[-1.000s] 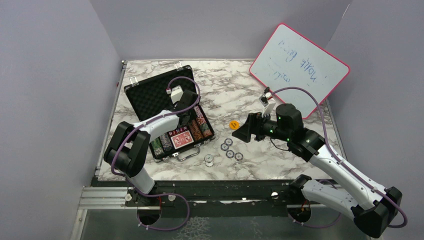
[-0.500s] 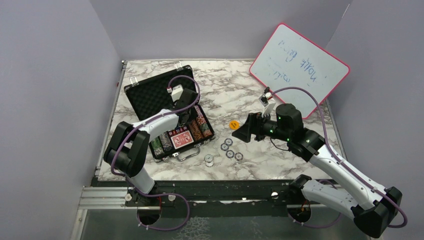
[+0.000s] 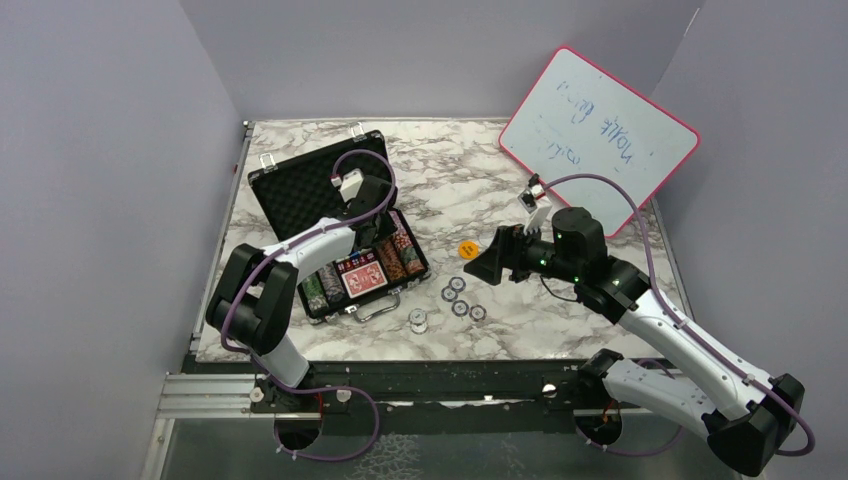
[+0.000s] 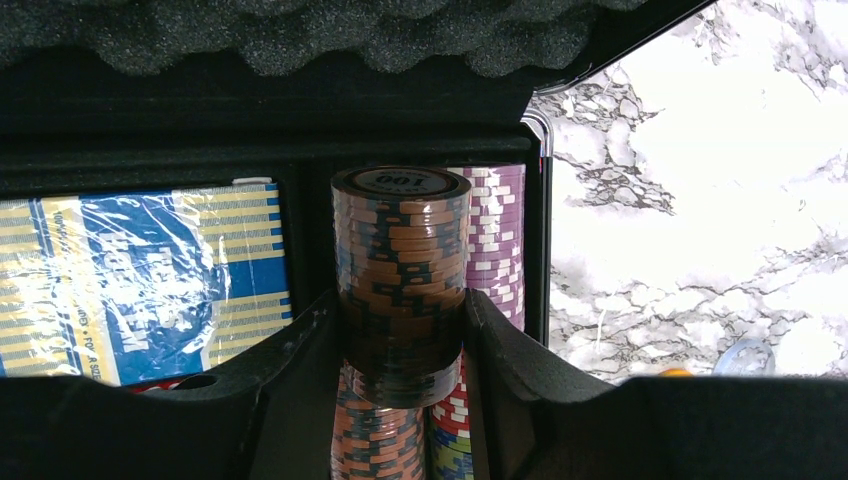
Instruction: Pack up texas hold em set
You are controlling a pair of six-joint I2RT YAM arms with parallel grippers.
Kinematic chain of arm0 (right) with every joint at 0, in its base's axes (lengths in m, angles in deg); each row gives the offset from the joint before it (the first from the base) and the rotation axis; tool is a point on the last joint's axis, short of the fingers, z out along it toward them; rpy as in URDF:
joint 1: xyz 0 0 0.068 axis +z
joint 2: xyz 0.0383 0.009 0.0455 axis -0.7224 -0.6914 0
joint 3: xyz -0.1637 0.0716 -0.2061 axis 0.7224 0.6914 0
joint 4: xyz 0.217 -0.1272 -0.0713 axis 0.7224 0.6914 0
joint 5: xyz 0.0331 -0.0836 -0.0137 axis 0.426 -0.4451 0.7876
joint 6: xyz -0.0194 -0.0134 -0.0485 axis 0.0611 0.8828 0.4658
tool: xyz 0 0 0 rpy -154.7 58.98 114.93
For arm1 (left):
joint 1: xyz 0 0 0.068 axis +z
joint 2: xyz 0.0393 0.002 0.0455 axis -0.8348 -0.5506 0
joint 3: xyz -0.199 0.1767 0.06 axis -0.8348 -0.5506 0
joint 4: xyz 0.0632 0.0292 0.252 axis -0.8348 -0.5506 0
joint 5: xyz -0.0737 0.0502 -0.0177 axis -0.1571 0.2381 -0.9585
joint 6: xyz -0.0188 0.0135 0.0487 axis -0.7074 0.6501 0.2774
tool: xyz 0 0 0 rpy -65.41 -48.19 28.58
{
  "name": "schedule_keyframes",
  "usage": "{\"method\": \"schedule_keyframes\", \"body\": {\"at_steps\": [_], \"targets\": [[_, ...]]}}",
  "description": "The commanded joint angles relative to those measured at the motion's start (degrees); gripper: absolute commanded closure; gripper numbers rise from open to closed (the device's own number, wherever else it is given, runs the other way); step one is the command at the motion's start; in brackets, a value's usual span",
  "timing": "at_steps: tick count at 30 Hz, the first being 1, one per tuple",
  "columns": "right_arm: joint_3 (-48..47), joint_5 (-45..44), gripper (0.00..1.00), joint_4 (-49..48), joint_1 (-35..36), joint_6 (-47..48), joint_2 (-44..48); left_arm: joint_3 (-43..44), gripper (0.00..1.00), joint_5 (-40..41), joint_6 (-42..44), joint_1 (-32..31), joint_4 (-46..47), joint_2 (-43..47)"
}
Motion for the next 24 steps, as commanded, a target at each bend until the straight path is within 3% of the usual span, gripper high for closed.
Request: {"method": "schedule_keyframes", "body": {"at_steps": [1, 7, 14, 24], "targets": [[0.4, -1.0, 0.15, 0.2, 0.1, 0.1, 1.2, -0.7, 0.82, -5.8, -3.5, -1.0, -4.3, 1.1], [0.4, -1.0, 0.15, 0.4, 0.1, 0.3, 1.5, -0.1, 0.7, -6.5, -3.3, -0.2, -4.4, -0.8], [0.3, -1.1, 0.15, 0.5, 0.1, 0.5, 1.7, 0.8, 0.43, -5.1, -2.0, 0.5, -4.3, -0.9], [0.4, -1.1, 0.14, 0.4, 0.1, 0.7, 2.1, 1.9, 0.32, -1.9, 1.8, 0.8, -4.8, 1.8]]}}
